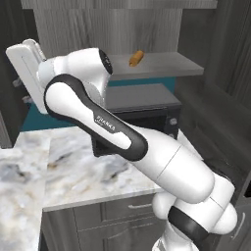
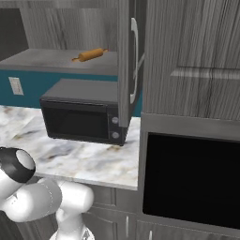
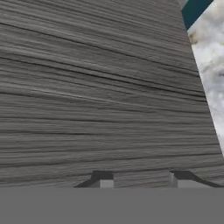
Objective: Open the cabinet, retrieve the rolling pin, and place it next to the meat on the cutting board to prepare for tenderizing.
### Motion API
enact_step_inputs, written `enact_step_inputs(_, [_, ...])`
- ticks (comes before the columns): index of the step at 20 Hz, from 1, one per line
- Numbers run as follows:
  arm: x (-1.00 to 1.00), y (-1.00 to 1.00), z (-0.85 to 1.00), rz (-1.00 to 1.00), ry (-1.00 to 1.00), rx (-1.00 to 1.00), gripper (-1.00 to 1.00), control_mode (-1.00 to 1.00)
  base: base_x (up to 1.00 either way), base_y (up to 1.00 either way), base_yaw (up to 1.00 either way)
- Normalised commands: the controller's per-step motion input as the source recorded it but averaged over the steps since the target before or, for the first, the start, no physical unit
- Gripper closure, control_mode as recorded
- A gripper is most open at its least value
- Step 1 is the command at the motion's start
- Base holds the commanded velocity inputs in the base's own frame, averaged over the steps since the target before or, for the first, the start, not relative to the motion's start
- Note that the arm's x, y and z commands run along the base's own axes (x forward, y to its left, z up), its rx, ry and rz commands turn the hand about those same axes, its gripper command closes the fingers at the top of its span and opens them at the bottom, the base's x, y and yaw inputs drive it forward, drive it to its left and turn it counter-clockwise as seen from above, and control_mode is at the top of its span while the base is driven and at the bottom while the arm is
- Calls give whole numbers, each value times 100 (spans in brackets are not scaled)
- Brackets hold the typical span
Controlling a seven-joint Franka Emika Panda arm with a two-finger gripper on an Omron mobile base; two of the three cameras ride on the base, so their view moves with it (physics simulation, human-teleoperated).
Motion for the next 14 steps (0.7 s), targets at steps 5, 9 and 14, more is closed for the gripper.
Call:
enact_step_inputs(5, [-14,-40,0,-2,-14,-2,-100,-100,0,0,0])
enact_step_inputs(9, [-1,-67,5,-5,-4,-6,-100,-100,0,0,0])
enact_step_inputs(14, [0,-63,19,-8,-6,-10,-100,-100,0,0,0])
